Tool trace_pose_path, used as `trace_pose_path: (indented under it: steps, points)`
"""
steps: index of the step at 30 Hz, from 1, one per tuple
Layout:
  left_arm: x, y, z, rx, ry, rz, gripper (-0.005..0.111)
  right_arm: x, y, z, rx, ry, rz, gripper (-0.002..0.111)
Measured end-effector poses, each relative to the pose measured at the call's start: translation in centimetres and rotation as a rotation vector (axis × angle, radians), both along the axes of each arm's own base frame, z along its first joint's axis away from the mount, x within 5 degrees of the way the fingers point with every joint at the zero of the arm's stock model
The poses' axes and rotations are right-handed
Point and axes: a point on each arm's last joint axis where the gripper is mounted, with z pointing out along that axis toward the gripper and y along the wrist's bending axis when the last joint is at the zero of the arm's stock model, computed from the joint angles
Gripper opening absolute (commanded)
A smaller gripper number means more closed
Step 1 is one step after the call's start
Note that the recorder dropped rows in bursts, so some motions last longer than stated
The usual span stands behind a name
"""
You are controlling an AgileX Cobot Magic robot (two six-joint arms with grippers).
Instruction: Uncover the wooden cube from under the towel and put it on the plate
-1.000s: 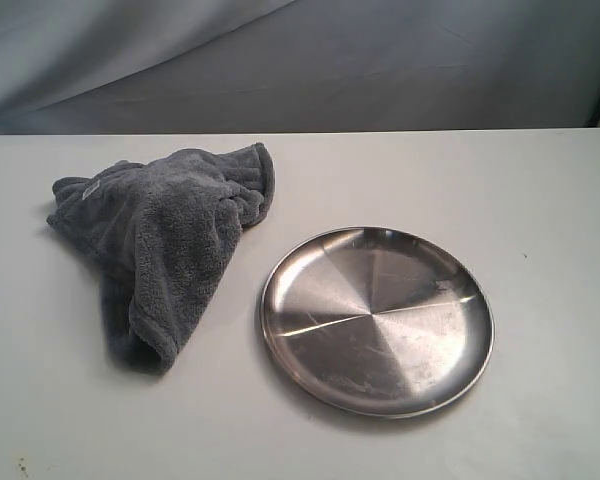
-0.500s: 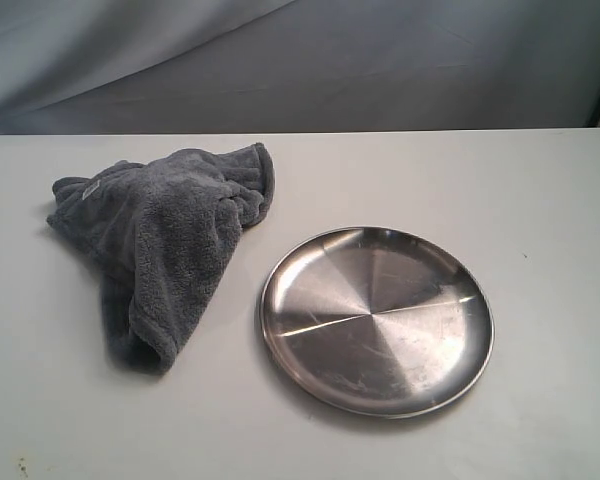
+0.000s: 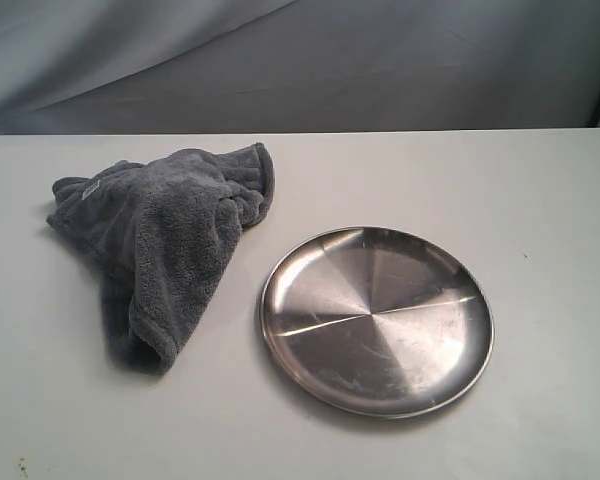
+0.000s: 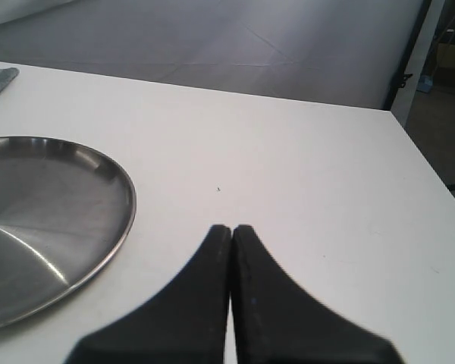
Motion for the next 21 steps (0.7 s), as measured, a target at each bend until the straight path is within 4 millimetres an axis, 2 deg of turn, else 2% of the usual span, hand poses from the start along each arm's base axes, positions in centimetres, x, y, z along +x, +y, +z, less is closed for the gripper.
trace_pose_path:
  steps: [4, 9, 17, 21]
  points:
    - [3.4, -0.6, 0.6, 0.101, 0.070, -0.088, 0.000, 0.0, 0.0, 0.0, 0.000, 0.000, 0.000, 0.000]
    - [7.7, -1.5, 1.8, 0.195, 0.078, -0.229, 0.000, 0.0, 0.0, 0.0, 0.000, 0.000, 0.000, 0.000]
    - [12.4, -1.7, 2.8, 0.271, 0.090, -0.295, 0.000, 0.0, 0.0, 0.0, 0.000, 0.000, 0.000, 0.000]
    - [14.9, -1.4, 5.3, 0.299, 0.039, -0.272, 0.000, 0.0, 0.0, 0.0, 0.000, 0.000, 0.000, 0.000]
